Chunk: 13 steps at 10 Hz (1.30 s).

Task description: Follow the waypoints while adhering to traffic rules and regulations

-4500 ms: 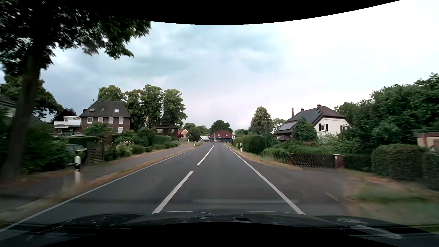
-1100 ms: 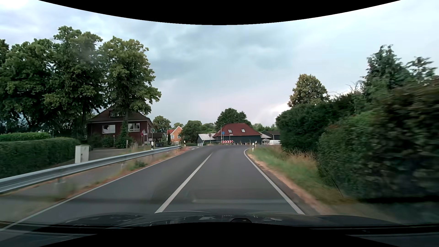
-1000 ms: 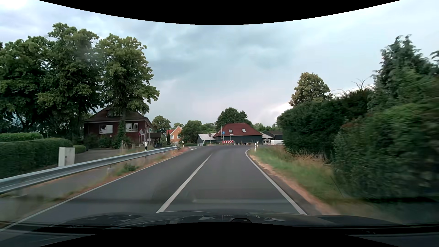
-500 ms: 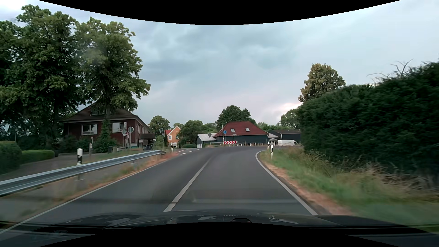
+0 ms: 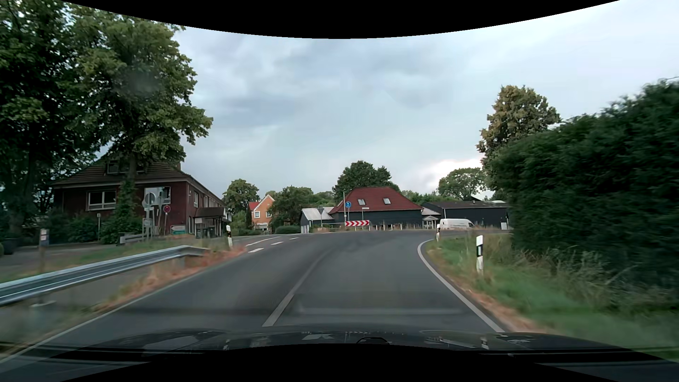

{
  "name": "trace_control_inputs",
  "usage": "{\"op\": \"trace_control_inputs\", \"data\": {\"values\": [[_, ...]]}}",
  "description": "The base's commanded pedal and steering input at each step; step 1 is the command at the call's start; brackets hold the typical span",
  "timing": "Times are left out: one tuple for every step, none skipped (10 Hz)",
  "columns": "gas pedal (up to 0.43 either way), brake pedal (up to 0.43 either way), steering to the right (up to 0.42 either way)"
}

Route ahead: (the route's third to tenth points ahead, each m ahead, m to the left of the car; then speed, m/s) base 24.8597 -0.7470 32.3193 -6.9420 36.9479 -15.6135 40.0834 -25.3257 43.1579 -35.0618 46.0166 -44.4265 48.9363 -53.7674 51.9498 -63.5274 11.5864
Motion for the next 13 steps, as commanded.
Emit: {"op": "trace_control_inputs", "data": {"values": [[0.138, 0.0, 0.012], [0.15, 0.0, 0.018], [0.15, 0.0, 0.033], [0.15, 0.0, 0.048], [0.157, 0.0, 0.065], [0.157, 0.0, 0.08], [0.177, 0.0, 0.093], [0.177, 0.0, 0.104], [0.177, 0.0, 0.11], [0.177, 0.0, 0.117], [0.177, 0.0, 0.131], [0.177, 0.0, 0.146], [0.177, 0.0, 0.162]]}}
